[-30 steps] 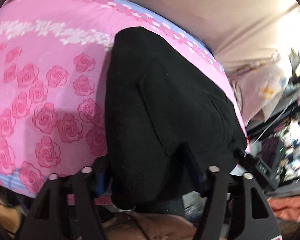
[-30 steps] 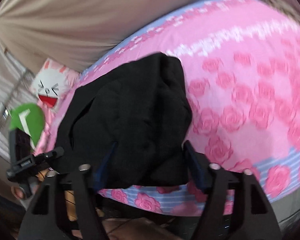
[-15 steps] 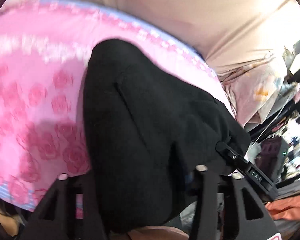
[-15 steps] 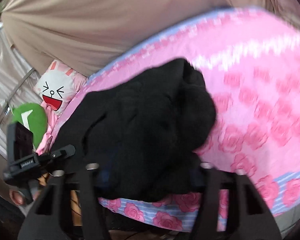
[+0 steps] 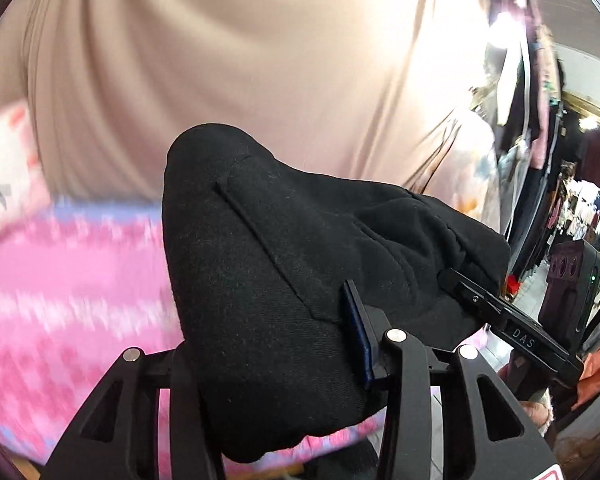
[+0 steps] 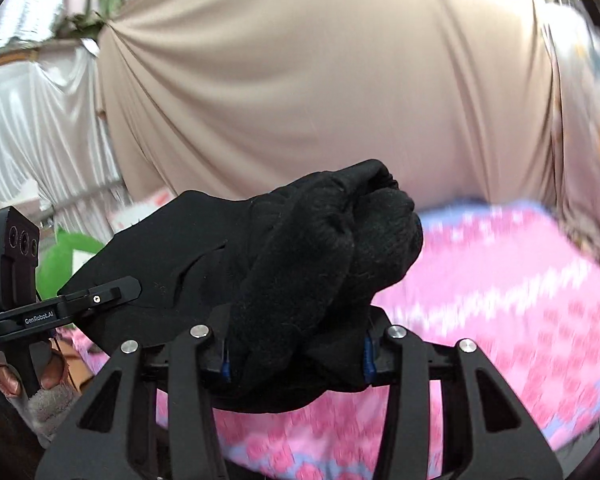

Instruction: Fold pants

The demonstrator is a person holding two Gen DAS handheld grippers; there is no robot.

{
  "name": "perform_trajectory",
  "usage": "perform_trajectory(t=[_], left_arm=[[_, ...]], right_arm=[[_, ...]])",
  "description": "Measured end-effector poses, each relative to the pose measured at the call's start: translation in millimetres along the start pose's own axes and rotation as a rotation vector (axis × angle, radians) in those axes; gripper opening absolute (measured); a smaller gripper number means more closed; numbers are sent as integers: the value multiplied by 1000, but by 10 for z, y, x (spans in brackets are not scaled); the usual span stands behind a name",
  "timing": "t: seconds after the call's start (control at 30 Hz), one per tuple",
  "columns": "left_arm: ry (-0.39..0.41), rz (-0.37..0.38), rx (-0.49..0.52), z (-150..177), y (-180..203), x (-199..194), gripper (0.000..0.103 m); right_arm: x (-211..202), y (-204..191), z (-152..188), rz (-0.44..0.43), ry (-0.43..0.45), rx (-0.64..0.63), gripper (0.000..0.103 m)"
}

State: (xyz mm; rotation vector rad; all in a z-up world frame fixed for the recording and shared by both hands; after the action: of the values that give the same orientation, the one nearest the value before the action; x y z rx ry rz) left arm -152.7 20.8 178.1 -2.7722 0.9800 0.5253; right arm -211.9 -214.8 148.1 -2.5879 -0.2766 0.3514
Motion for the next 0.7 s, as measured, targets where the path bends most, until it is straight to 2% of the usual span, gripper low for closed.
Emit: perform_trajectory(t=[0.27,0.7], left_arm=[[215,-56,121,-705,36,-563,40],[398,-81,210,-1396,-103,-1007,41]], right_arm=[[-285,-488,-650,-90,186,-92,44],[-393,-1066,-1315,-175,348,-190,46]])
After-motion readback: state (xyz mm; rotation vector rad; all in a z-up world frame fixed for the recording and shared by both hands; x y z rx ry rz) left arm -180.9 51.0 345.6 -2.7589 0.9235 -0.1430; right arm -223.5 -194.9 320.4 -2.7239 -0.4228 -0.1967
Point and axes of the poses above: each gripper's, at about its wrist camera, not at the fingertips, and x roughly the way its jaws point, y to its right, z to its underside, the point moved 3 cm from there along x, roughly the way its jaws point, and after that the axes turned 15 degrees about x, right-handed, at the moved point
